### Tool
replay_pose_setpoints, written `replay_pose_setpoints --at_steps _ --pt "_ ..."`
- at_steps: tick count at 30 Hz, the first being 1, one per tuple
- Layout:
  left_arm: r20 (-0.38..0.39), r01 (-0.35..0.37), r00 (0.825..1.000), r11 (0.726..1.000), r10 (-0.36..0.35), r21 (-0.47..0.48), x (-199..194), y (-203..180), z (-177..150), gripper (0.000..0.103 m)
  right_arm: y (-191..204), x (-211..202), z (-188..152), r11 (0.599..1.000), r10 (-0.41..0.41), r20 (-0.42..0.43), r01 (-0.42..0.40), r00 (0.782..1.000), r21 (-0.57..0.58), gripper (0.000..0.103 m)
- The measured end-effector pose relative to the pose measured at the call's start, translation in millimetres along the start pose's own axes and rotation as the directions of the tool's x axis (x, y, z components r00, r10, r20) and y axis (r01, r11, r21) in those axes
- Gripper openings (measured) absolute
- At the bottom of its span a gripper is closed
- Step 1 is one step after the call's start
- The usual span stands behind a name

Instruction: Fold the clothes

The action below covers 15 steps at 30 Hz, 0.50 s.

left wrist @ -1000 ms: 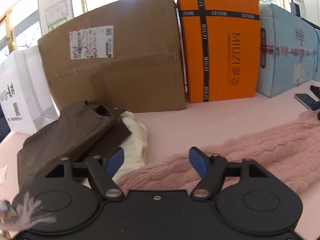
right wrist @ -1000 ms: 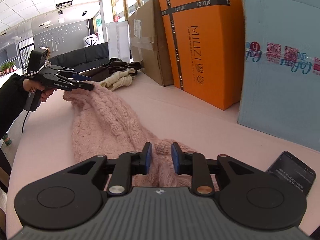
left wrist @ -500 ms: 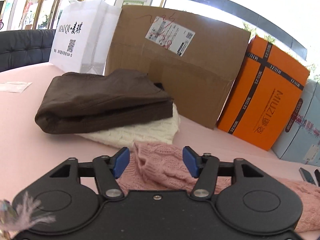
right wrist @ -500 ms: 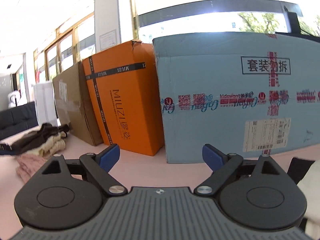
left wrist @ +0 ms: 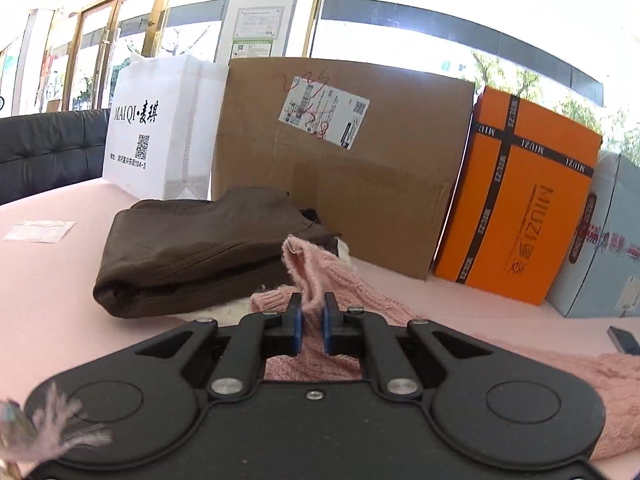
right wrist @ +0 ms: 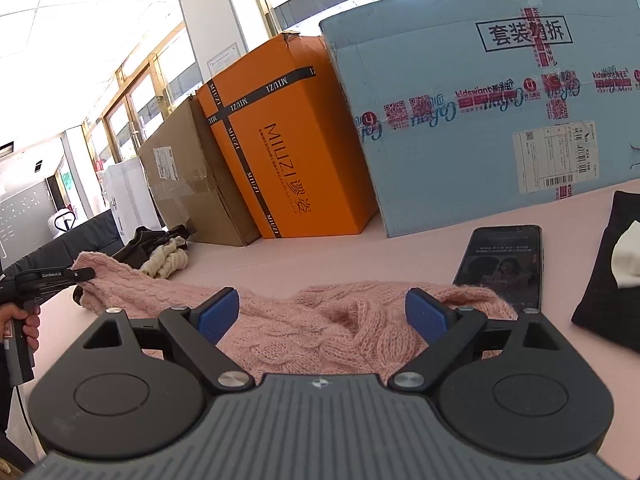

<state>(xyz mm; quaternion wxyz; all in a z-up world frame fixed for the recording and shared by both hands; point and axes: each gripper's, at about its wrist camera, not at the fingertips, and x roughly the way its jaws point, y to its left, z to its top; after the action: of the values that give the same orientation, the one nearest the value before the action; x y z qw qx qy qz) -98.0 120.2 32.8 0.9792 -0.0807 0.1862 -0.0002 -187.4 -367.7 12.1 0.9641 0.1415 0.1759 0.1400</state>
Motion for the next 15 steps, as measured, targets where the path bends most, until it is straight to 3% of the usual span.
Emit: replay_pose_setpoints --at_steps 3,6,15 --pt "-0.043 -0.044 0.998 0.999 0.044 0.004 5.5 4.8 -11.2 0.015 -0.8 0.5 -0.1 1.0 -0.001 -0.009 0.001 1.0 0.004 0.09" --pt "-0.076 -0.042 0.996 0.999 0.04 -0.03 12.4 12.0 -17.8 0.016 -1.6 1.7 -0.3 1.0 -0.001 -0.015 0.001 1.0 0.007 0.09" --pt "-0.044 -0.053 0.998 0.999 0.053 -0.009 1.0 7.3 -16.6 0.015 -2.9 4.9 -0.9 0.999 -0.03 -0.028 0.031 0.999 0.01 0.09"
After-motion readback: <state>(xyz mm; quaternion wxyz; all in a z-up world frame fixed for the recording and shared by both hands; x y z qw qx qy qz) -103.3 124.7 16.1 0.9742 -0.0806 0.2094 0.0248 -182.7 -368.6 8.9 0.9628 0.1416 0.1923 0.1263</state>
